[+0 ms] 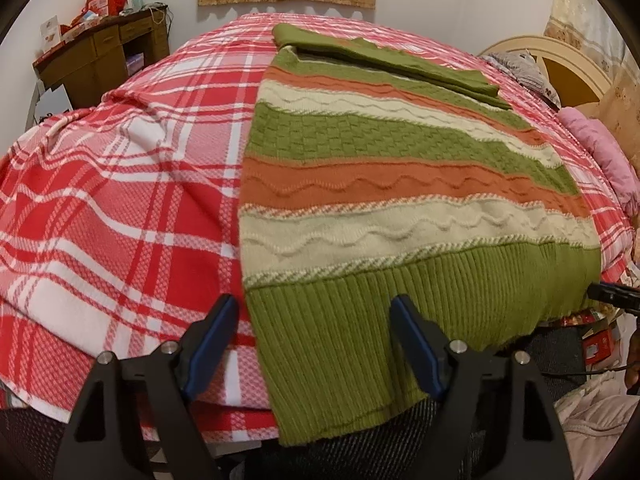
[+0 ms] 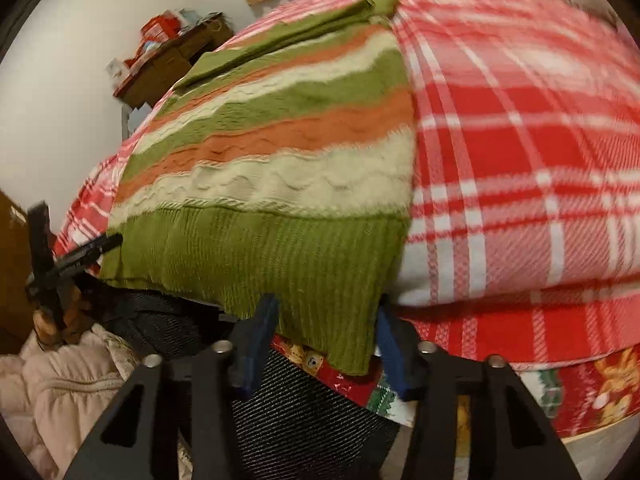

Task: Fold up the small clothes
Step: 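Grasp a corner of the ribbed hem with the right gripper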

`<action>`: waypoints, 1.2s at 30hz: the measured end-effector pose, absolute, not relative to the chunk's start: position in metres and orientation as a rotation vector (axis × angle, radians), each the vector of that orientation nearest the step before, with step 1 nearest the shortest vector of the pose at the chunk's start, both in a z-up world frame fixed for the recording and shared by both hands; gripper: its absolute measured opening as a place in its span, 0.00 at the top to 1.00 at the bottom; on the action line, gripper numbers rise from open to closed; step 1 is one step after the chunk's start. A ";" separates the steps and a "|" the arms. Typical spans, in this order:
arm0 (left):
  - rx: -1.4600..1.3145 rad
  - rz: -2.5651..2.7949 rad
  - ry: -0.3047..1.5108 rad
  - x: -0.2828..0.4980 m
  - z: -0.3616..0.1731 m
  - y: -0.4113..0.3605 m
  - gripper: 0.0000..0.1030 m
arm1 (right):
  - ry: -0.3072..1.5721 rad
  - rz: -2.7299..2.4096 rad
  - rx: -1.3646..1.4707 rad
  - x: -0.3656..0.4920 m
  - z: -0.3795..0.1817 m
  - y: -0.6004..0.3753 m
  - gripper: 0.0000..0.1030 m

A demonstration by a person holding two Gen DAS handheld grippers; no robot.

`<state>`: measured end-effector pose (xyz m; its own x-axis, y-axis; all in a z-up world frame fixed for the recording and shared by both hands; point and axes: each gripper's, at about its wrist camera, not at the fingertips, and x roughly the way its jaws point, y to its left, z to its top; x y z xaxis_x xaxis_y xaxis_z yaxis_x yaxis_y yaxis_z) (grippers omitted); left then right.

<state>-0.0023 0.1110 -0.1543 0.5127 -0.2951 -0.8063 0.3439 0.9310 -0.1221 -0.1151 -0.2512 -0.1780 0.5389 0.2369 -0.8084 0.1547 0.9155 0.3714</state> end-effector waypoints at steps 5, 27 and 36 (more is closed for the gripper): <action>0.061 -0.385 0.955 -0.004 -0.157 0.112 0.19 | 1.019 0.059 0.466 -0.103 -0.188 -0.251 0.54; 0.037 -0.410 0.832 0.014 -0.094 0.125 0.49 | 1.046 0.177 0.393 -0.103 -0.137 -0.231 0.87; 0.049 -0.433 0.832 0.009 -0.096 0.122 0.49 | 0.944 0.088 0.345 -0.120 -0.109 -0.240 0.87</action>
<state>0.0090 0.1217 -0.0957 0.5913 -0.3533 -0.7249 0.3912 0.9117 -0.1253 -0.1198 -0.2400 -0.1092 0.5877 0.2237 -0.7776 0.0753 0.9418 0.3278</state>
